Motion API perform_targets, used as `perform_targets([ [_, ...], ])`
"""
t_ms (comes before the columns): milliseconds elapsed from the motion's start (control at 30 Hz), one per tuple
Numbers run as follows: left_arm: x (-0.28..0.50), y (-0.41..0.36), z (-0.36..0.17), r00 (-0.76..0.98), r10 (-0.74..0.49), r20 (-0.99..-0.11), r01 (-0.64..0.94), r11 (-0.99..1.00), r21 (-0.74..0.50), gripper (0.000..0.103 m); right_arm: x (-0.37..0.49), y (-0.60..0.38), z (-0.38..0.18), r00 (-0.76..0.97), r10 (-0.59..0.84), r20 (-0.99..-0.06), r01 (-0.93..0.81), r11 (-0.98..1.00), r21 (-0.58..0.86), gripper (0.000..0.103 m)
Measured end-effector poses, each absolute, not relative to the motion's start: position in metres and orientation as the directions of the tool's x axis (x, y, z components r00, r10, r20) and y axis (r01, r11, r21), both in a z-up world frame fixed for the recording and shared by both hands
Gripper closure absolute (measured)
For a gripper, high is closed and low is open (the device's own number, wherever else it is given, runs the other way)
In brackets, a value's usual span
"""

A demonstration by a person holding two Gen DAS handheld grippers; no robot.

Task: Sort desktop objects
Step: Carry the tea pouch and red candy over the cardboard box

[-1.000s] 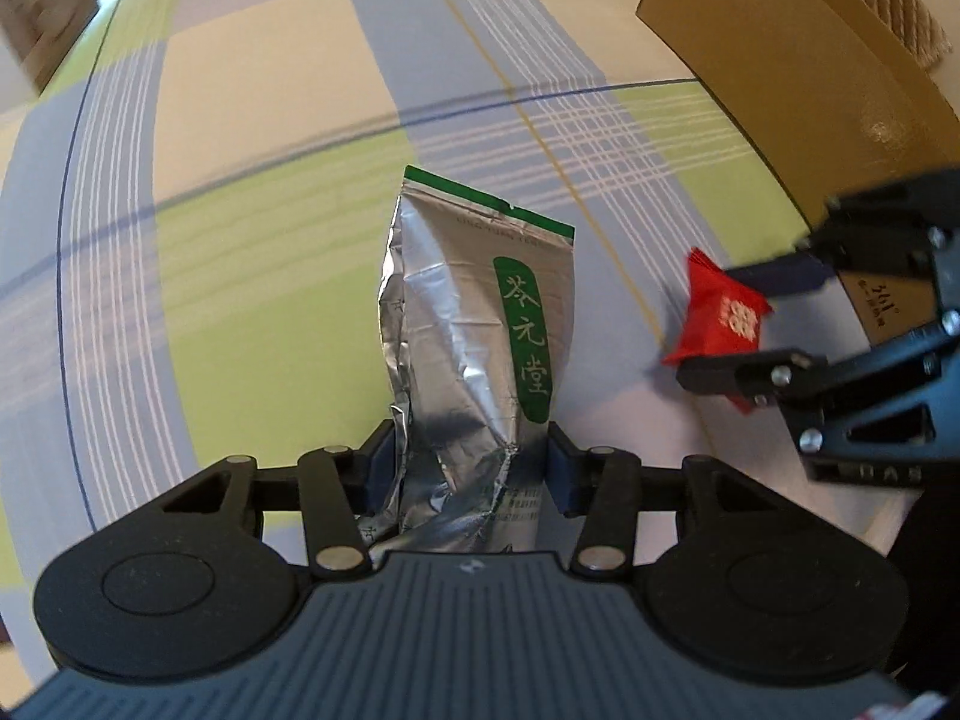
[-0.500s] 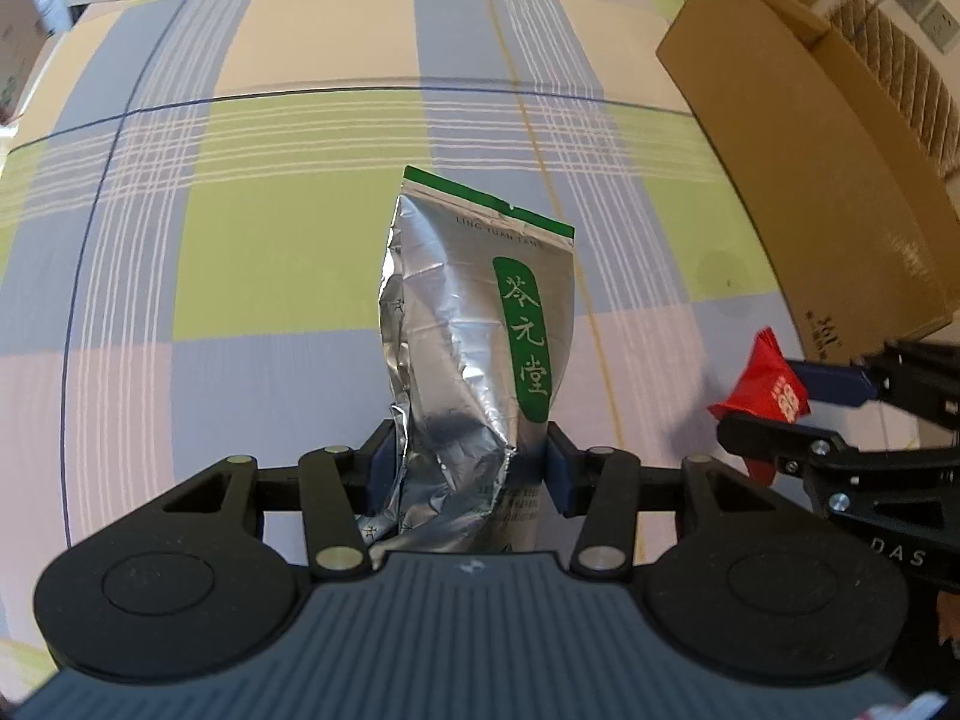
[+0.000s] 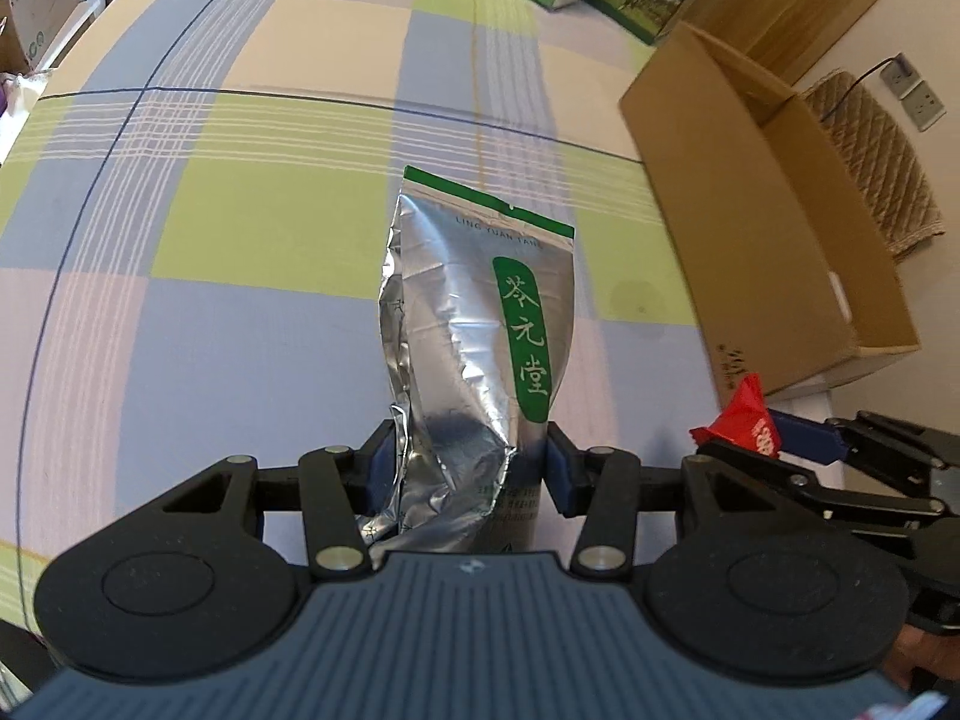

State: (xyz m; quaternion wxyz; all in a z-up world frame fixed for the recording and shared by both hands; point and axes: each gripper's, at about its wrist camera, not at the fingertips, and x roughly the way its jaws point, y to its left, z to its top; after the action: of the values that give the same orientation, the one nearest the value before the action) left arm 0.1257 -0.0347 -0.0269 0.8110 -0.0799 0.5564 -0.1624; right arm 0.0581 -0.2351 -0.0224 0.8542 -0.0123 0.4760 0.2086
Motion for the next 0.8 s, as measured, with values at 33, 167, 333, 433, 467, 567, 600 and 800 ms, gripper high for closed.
perform_targets([
  [33, 0.121, -0.037, -0.025, 0.333, -0.361, -0.871, 0.17, 0.932, -0.321, 0.059, 0.055, -0.239, -0.021, 0.464, 0.345, -0.816, -0.362, 0.914, 0.181, 0.063],
  [167, 0.105, -0.046, -0.018, 0.344, -0.402, -0.849, 0.157, 0.916, -0.37, 0.059, 0.043, -0.255, -0.014, 0.487, 0.338, -0.805, -0.336, 0.924, 0.185, 0.063],
  [333, 0.089, -0.063, -0.013, 0.346, -0.438, -0.83, 0.172, 0.899, -0.403, 0.059, 0.03, -0.277, -0.006, 0.515, 0.326, -0.793, -0.3, 0.935, 0.19, 0.063],
  [433, 0.083, -0.074, -0.009, 0.347, -0.462, -0.816, 0.18, 0.887, -0.426, 0.059, 0.023, -0.29, -0.002, 0.535, 0.312, -0.785, -0.276, 0.943, 0.187, 0.063],
  [467, 0.082, -0.078, -0.008, 0.346, -0.47, -0.812, 0.184, 0.883, -0.432, 0.06, 0.021, -0.294, -0.001, 0.541, 0.309, -0.783, -0.267, 0.945, 0.189, 0.063],
  [567, 0.077, -0.09, -0.004, 0.343, -0.486, -0.804, 0.201, 0.874, -0.443, 0.059, 0.017, -0.308, 0.003, 0.556, 0.296, -0.776, -0.24, 0.952, 0.191, 0.063],
  [600, 0.076, -0.094, -0.003, 0.341, -0.49, -0.802, 0.207, 0.871, -0.445, 0.059, 0.016, -0.313, 0.004, 0.562, 0.291, -0.774, -0.231, 0.954, 0.191, 0.063],
  [800, 0.072, -0.117, 0.0, 0.322, -0.52, -0.791, 0.233, 0.853, -0.467, 0.06, 0.01, -0.338, 0.01, 0.588, 0.275, -0.761, -0.189, 0.961, 0.201, 0.063],
])
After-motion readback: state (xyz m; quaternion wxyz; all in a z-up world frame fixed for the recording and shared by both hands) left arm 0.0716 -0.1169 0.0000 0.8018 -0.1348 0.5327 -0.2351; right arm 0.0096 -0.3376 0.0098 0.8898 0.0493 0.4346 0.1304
